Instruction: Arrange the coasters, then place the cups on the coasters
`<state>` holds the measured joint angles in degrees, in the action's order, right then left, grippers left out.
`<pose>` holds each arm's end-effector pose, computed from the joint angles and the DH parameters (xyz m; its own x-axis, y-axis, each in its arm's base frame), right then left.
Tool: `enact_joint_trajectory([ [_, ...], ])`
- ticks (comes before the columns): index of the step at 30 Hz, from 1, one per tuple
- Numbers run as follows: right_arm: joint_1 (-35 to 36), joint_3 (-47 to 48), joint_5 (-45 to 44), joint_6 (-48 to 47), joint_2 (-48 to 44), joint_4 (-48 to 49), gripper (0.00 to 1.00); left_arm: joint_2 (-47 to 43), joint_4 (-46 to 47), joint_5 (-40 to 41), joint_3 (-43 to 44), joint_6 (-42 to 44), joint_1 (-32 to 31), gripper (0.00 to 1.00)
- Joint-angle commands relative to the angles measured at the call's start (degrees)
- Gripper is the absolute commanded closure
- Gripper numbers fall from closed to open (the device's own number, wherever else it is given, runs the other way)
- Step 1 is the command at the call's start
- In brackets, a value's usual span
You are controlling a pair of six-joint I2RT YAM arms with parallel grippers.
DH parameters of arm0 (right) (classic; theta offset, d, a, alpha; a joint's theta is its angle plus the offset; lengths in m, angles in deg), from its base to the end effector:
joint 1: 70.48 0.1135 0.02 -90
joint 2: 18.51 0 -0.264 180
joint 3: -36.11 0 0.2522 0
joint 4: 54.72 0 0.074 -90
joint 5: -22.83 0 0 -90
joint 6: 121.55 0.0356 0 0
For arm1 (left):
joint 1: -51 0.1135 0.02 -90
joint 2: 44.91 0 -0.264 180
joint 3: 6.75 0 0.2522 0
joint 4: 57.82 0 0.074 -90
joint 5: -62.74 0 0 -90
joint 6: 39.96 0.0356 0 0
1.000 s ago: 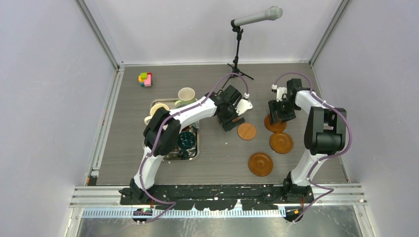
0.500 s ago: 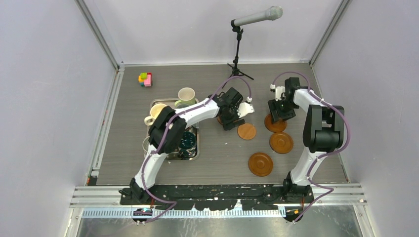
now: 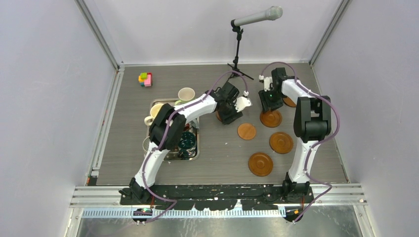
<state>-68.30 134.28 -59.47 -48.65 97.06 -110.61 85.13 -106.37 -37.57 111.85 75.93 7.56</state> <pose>0.4056 0.0202 0.1716 -0.8924 -0.3256 -0.3126 -0.3542 0.9344 0.0381 0.3525 -0.3426 0.1712 -0.2419 0.8207 -0.5176 0.9416 0.3273 0.0790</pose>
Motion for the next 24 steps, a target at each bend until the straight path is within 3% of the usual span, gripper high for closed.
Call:
enact_joint_trajectory([
  [1,1.72,4.17,1.04,3.06,6.38,2.27,0.49,3.15,1.79,0.61,3.58,0.65,1.51,0.46],
  [11,5.61,14.94,1.96,6.18,13.44,1.75,0.49,5.84,1.01,-2.17,6.34,3.05,2.59,0.48],
  [24,6.85,18.94,2.93,7.87,16.01,1.75,0.5,6.74,2.77,-10.13,7.17,4.76,5.87,0.48],
])
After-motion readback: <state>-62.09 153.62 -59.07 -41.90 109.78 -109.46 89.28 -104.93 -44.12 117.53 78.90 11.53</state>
